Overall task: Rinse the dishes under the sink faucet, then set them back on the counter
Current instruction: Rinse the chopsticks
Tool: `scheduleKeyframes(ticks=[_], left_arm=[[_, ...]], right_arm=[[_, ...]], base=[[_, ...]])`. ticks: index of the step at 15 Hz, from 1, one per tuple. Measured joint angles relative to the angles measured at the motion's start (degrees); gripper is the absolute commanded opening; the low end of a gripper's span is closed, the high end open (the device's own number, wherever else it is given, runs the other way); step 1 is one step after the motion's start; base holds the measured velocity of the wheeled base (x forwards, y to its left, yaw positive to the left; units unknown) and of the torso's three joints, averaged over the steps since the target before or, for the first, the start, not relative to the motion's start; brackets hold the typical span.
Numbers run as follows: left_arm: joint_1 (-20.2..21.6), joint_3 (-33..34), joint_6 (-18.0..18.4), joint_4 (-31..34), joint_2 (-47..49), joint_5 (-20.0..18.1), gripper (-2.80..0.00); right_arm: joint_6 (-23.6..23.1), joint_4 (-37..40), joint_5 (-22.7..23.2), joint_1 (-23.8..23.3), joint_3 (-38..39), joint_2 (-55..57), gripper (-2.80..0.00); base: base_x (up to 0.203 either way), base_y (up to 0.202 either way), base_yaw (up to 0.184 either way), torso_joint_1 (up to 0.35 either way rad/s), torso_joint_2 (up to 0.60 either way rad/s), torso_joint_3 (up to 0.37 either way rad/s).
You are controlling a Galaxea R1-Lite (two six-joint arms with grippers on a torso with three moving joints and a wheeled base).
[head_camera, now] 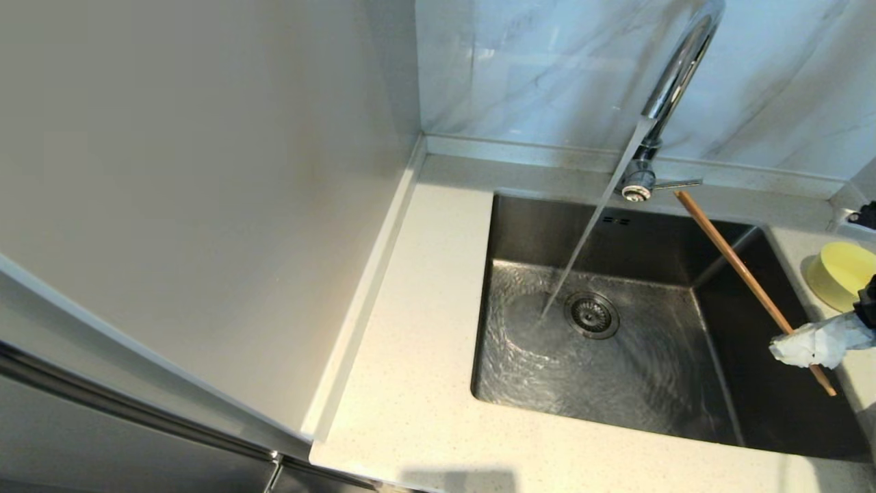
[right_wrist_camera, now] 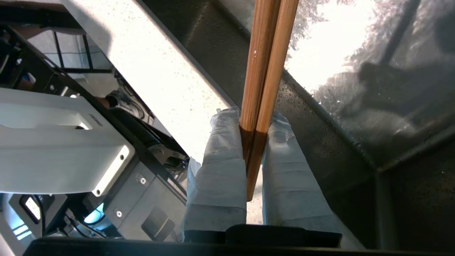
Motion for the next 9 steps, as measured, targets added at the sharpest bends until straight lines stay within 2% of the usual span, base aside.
scheduleKeyframes(ticks=[4, 9], left_arm=[[0.0, 0.0, 0.0, -0.03, 0.0, -0.02, -2.8], [0.0, 0.0, 0.02, -0.01, 0.0, -0.03, -2.8]], right_arm=[[0.17, -1.23, -0.03, 2.27, -0.95, 0.79, -2.8], [3.59, -5.62, -0.08, 5.09, -2.52, 3.02, -2.8]], base=[[0.0, 0.0, 0.0, 0.0, 0.0, 0.0], [0.0, 0.0, 0.0, 0.0, 0.0, 0.0]])
